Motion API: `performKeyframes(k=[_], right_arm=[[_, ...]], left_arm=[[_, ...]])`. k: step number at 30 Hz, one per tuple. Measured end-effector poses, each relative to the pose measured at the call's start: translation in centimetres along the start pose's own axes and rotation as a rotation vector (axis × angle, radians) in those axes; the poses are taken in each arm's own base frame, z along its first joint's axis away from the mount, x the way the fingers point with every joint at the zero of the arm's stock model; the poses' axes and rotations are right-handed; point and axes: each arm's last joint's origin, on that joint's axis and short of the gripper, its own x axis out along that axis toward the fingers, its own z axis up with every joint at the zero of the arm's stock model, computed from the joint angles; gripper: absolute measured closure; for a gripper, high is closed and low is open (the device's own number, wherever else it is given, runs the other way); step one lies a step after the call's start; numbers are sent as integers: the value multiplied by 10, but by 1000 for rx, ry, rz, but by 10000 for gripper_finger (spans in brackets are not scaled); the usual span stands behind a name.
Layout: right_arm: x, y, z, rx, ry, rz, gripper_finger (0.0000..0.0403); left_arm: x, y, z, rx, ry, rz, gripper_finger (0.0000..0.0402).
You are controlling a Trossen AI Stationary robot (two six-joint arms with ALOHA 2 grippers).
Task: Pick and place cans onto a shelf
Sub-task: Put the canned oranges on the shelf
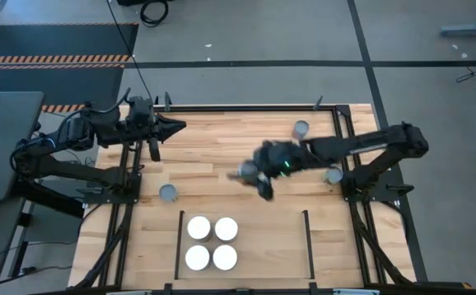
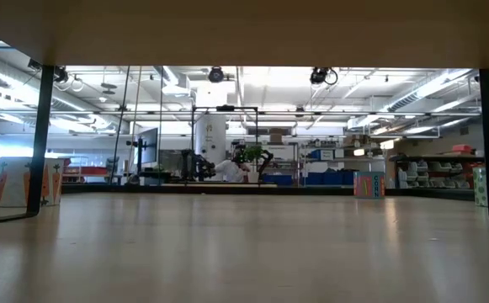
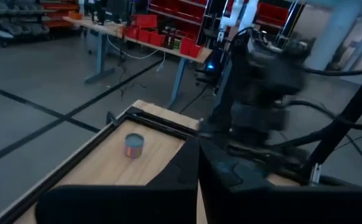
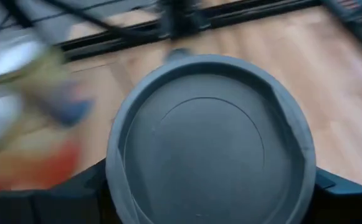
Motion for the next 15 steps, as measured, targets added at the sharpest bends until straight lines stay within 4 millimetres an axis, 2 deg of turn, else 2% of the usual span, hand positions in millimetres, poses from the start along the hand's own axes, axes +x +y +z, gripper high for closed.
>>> performKeyframes(k=[5, 11, 15], right_arm=[[-22, 60, -11, -94, 122, 10, 115], [-15, 115, -37, -173, 209, 100, 114], [-11, 137, -60, -321, 281, 136, 114]], left_arm=[[0, 0, -1, -79, 6, 1, 393], [-1, 0, -1, -120, 13, -7, 392], [-8, 1, -2, -92, 31, -15, 392]])
